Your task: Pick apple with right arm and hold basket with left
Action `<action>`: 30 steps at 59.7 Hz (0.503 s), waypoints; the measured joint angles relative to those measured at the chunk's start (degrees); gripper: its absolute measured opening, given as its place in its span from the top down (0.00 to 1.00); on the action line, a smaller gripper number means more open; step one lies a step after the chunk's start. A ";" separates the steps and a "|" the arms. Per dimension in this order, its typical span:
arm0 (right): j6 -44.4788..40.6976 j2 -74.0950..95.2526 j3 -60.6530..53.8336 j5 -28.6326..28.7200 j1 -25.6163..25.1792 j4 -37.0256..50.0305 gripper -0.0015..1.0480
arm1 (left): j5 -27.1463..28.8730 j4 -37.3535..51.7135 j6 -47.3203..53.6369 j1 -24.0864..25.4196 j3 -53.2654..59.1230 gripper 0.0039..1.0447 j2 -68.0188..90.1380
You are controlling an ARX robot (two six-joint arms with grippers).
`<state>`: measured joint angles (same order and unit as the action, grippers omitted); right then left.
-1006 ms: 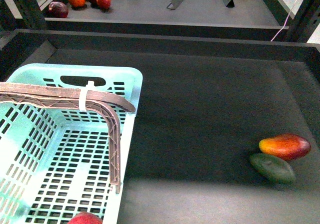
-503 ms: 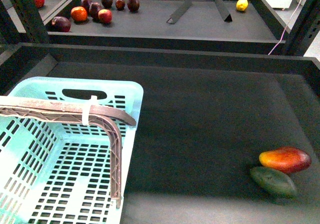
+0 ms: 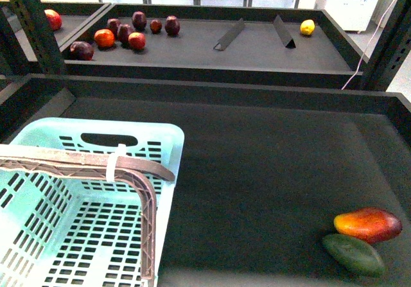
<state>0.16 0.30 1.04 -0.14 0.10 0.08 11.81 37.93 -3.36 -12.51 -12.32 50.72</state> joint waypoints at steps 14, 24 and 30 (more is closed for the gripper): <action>0.00 0.00 0.00 0.00 0.00 0.00 0.08 | -4.09 -3.04 2.27 4.50 5.20 0.98 -8.28; 0.00 0.00 0.00 0.00 0.00 0.00 0.08 | -6.14 -6.14 2.54 6.56 7.41 0.98 -13.66; -0.02 0.00 0.00 0.02 0.00 0.00 0.08 | -11.21 -8.55 2.67 11.21 8.63 0.98 -17.20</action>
<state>0.14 0.30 1.04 -0.12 0.10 0.08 0.60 29.39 -0.69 -1.30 -3.68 33.52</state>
